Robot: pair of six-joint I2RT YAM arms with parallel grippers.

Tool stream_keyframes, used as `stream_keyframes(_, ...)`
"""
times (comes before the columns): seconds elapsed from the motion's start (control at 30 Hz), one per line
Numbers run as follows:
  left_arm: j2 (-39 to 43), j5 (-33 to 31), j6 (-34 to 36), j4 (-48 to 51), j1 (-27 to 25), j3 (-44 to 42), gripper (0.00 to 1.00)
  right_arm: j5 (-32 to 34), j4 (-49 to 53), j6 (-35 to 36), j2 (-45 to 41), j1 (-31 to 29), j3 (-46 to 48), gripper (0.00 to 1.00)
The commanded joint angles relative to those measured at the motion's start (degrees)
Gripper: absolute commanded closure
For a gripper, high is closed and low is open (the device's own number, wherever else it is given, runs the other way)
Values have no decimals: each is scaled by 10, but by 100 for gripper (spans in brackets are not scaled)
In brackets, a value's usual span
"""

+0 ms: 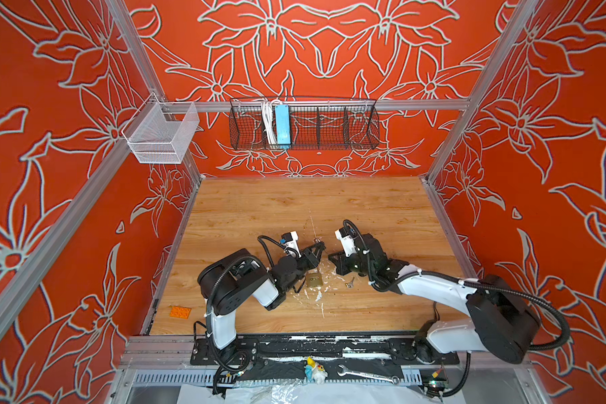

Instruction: Unlock with the key

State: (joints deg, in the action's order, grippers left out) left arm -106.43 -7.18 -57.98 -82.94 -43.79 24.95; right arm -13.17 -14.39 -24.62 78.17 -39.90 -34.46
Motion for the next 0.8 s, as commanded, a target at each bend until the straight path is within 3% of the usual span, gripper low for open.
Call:
stream_keyframes(0.0,-24,1,-15,16,-24,9,100,3,-97,-20,-22,-9,-4,100)
stream_keyframes(0.3,-10,19,-64,16,-36,12,100,-5,-131,-19,-1,-22,-3,100)
stream_keyframes(0.77,-25,70,-30,16,-60,40,100,13,-132,-21,-43,-21,1,100)
